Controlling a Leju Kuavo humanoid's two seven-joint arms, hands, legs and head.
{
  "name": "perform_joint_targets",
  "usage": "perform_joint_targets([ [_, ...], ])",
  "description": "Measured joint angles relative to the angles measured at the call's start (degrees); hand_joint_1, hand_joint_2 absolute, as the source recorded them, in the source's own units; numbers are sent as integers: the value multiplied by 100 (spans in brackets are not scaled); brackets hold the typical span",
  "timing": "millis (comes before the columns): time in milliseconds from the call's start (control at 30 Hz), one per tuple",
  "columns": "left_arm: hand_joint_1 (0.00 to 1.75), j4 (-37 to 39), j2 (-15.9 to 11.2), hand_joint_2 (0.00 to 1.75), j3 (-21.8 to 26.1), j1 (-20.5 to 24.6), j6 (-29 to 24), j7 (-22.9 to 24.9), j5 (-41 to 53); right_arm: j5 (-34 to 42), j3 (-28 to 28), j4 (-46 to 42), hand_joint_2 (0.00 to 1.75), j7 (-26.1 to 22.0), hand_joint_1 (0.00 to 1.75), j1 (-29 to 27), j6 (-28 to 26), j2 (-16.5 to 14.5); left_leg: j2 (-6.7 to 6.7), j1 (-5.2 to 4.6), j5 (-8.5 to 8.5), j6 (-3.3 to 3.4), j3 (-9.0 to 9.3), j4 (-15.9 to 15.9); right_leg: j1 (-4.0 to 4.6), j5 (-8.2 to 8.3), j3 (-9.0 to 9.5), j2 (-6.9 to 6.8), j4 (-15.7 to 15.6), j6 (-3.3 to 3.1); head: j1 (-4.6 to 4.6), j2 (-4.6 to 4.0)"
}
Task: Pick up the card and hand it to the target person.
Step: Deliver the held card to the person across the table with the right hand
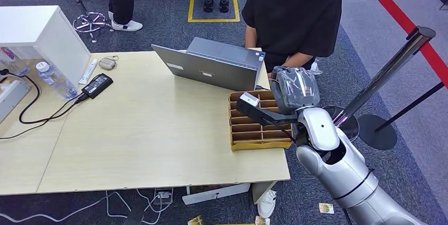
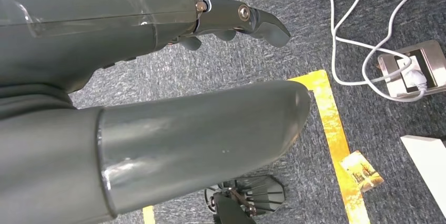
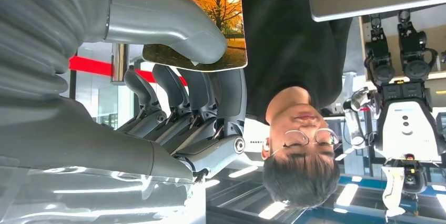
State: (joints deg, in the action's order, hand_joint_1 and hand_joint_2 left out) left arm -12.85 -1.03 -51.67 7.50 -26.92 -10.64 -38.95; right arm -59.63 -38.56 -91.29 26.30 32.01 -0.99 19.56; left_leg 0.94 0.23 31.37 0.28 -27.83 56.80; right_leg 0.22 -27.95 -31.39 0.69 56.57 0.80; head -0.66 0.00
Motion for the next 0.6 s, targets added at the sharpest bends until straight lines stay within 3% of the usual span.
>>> perform_joint_targets([
  [267,0,0,-4,0,0,28,23,52,90,189,28,154,175,-181,151,418,-15,73,0,0,0,0,-1,0,0,0,0,0,0,0,-1,1],
  [600,0,0,-4,0,-18,160,110,176,257,394,33,1165,175,-481,151,1404,-131,120,4,0,-2,3,-4,1,-1,1,0,-3,1,0,-1,1],
])
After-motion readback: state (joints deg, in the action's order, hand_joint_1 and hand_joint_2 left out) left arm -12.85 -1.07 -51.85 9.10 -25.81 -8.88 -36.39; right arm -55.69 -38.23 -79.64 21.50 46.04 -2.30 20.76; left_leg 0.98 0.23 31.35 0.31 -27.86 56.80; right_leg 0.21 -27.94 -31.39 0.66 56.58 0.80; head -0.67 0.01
